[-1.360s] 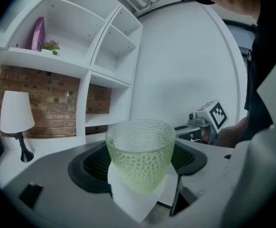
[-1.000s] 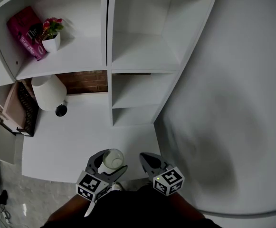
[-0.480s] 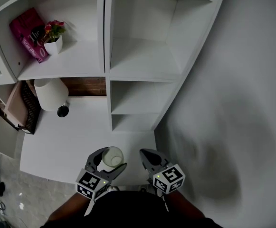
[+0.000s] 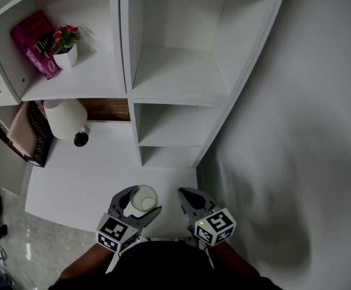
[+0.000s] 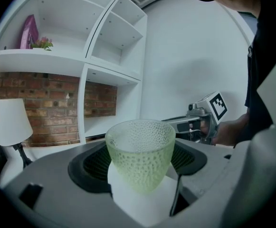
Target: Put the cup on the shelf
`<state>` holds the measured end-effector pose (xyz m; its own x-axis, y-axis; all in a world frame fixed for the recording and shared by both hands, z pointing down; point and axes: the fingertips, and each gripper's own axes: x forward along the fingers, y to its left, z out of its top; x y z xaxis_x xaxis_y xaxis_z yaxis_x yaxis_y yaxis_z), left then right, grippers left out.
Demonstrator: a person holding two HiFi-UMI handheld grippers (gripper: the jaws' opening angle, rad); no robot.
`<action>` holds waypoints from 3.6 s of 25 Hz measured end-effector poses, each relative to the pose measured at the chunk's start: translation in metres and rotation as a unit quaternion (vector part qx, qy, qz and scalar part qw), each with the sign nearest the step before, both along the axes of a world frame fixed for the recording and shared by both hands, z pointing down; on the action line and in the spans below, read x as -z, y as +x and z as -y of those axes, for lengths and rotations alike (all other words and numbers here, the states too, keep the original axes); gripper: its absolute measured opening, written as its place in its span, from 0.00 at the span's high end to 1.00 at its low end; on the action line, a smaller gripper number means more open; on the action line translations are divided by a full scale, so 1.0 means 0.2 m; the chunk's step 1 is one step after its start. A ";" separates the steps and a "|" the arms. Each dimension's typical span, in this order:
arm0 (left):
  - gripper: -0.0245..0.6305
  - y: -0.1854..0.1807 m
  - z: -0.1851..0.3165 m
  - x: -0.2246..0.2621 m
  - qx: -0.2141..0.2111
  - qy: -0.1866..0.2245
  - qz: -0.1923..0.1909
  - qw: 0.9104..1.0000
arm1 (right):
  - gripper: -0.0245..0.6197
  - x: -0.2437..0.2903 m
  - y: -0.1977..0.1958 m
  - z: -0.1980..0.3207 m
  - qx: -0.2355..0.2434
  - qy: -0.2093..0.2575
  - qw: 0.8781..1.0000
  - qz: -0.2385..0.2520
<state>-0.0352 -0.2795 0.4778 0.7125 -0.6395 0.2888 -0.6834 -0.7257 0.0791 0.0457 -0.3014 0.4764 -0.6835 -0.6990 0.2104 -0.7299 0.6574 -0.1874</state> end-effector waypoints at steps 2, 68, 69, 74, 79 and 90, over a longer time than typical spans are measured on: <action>0.38 0.01 0.01 0.00 0.000 0.000 0.003 1.000 | 0.95 0.01 0.01 0.01 0.000 0.000 1.000 0.002; 0.38 0.43 1.65 0.05 0.069 -0.002 0.065 0.995 | 0.95 -0.13 0.37 0.16 -0.062 -0.043 0.997 0.016; 0.38 0.43 1.65 0.04 0.069 -0.003 0.068 0.995 | 0.95 -0.13 0.38 0.17 -0.063 -0.044 0.997 0.016; 0.38 0.42 1.66 0.00 0.070 -0.007 0.081 0.994 | 0.95 -0.13 0.38 0.17 -0.062 -0.048 0.997 0.017; 0.38 0.42 1.65 -0.02 0.068 -0.005 0.087 0.994 | 0.95 -0.15 0.38 0.17 -0.059 -0.049 0.997 0.016; 0.36 0.41 1.59 -0.01 0.062 -0.012 0.093 0.994 | 0.95 -0.13 0.37 0.14 -0.057 -0.043 0.997 0.017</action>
